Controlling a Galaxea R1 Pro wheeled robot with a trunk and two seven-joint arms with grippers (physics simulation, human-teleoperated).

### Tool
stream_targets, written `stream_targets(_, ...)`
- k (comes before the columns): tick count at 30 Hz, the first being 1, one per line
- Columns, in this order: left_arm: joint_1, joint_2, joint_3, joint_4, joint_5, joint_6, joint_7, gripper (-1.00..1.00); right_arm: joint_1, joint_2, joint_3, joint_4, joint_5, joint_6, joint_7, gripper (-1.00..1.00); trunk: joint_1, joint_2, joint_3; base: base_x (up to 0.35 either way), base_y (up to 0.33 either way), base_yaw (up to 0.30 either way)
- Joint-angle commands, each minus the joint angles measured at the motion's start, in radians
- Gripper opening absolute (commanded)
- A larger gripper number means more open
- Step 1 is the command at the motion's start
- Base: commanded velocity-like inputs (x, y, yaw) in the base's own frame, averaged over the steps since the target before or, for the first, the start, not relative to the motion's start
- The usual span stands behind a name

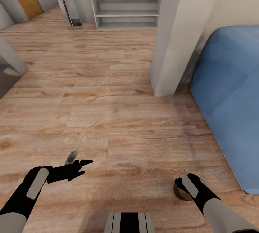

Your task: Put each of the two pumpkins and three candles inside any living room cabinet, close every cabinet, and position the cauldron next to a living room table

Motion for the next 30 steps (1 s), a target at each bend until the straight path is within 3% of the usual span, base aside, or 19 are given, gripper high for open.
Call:
stream_targets(1, 0.000, 0.000, 0.000, 0.000, 0.000, 0.000, 0.000, 1.00, 0.000, 0.000, -0.001, 0.000, 0.000, 0.000, 0.000, 1.00, 0.000, 0.000, 0.000, 0.000, 0.000, 0.000)
stream_targets(18, 0.000, 0.000, 0.000, 0.000, 0.000, 0.000, 0.000, 1.00, 0.000, 0.001, -0.001, 0.000, 0.000, 0.000, -0.038, 1.00, 0.001, -0.001, -0.012, 0.000, 0.000, 0.000)
stream_targets(19, 0.000, 0.000, 0.000, 0.000, 0.000, 0.000, 0.000, 1.00, 0.000, 0.001, -0.001, 0.001, 0.000, 0.000, -0.038, -1.00, 0.001, -0.001, -0.012, 0.000, 0.000, 0.000)
stream_targets(30, 0.000, 0.000, 0.000, 0.000, 0.000, 0.000, 0.000, 1.00, 0.000, 0.001, 0.000, 0.001, 0.001, 0.000, -0.038, -1.00, 0.001, -0.001, -0.012, 0.000, 0.000, 0.000)
